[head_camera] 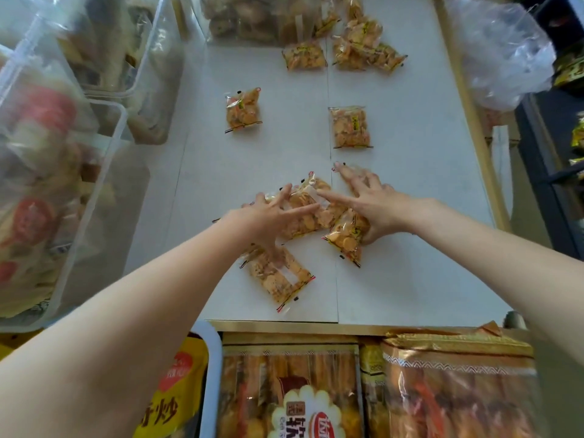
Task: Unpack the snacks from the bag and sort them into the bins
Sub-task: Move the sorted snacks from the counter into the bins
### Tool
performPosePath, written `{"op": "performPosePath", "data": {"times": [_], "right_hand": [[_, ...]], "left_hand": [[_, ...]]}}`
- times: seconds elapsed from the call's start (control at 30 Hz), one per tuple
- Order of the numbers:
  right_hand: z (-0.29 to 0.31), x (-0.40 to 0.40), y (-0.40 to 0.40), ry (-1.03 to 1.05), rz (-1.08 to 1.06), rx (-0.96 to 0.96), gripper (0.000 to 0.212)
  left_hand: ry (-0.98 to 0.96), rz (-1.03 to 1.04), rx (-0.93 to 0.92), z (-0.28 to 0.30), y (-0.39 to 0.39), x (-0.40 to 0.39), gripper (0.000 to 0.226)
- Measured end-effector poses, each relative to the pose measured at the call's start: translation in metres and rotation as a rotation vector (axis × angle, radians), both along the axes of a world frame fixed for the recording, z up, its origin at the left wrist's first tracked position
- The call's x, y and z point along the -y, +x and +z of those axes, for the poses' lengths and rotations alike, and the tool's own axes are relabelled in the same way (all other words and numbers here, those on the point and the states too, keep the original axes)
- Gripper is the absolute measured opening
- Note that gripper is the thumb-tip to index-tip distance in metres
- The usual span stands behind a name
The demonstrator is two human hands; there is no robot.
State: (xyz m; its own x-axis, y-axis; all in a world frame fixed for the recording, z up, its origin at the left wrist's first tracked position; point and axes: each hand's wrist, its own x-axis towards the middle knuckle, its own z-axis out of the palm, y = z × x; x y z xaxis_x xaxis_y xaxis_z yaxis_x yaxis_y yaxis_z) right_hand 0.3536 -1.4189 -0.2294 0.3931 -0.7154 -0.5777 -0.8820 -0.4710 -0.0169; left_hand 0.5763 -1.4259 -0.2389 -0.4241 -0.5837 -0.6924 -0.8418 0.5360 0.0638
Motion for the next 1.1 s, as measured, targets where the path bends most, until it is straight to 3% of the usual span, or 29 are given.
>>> {"op": "performPosePath", "data": {"times": [0.1,0.23,0.43,0.7,0.9,1.1], "right_hand": [[-0.003,0.003,0.018,-0.003,0.106,-0.077,0.131],[0.000,0.010,0.026,0.072,0.065,-0.074,0.133],[-0.002,-0.003,0.034,0.029,-0.095,-0.075,0.119],[-0.008,-0.044,0.046,-0.076,-0.341,0.036,0.080],[-0.003,-0.095,0.054,-0.121,-0.414,0.155,0.058],[0.041,-0.119,0.079,-0.182,-0.481,0.385,0.054]], "left_hand": [[-0.037,0.008,-0.059,-0.003,0.009,-0.006,0.114],[-0.076,0.150,-0.148,-0.008,0.024,-0.022,0.104],[0.027,0.431,-0.090,-0.009,0.023,-0.033,0.103],[-0.173,0.662,-0.350,-0.005,0.014,-0.079,0.050],[-0.322,0.671,-0.472,0.000,0.030,-0.123,0.040],[-0.384,0.869,-0.653,0.038,0.064,-0.151,0.037]]}}
